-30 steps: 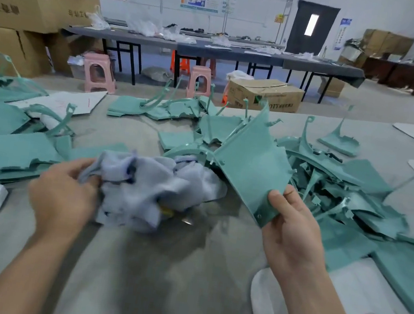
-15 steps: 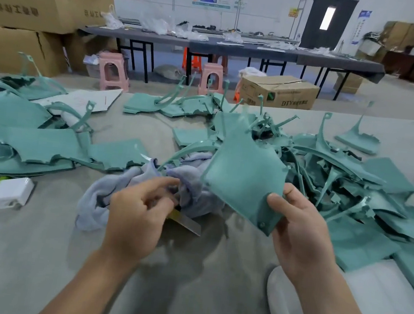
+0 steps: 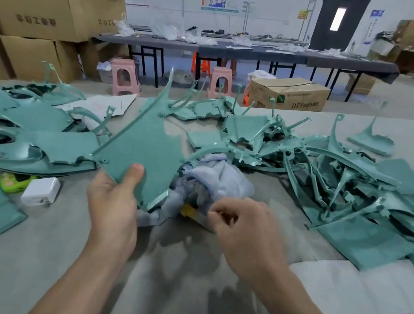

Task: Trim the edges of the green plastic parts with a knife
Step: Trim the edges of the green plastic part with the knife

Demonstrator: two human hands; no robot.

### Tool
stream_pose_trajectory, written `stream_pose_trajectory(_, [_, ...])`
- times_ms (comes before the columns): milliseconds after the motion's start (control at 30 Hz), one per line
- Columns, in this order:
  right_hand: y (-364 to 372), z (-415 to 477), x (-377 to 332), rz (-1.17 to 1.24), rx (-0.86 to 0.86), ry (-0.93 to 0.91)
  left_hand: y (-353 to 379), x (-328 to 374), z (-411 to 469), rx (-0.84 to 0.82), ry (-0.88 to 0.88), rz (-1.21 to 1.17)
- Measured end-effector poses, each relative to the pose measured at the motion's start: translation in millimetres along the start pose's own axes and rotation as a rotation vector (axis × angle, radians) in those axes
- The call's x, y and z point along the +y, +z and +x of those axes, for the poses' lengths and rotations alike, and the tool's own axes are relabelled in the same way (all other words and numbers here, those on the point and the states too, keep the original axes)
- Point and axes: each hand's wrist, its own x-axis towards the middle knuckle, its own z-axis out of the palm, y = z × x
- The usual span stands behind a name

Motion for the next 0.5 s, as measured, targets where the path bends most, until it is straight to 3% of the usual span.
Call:
stream_pose_trajectory(100, [30,10,-22,-0.343,-0.089,-0.233,-23,-12,8,0.051,0.056,0.223])
stream_pose_trajectory(267, [56,27,-37,-0.63,-0.232,-0.223,-36,-15,8,-0.029,0.142,0.429])
stream_pose_trajectory(400, [44,27,-33,-0.616,-0.15,-0.31,-29,-11,-1,-0.128,0.218,0.465])
stream_pose_trajectory(500, [19,25,-35,-0.527,-0.111,-0.32,-24,-8,-8,-0.099,0.255,0.448])
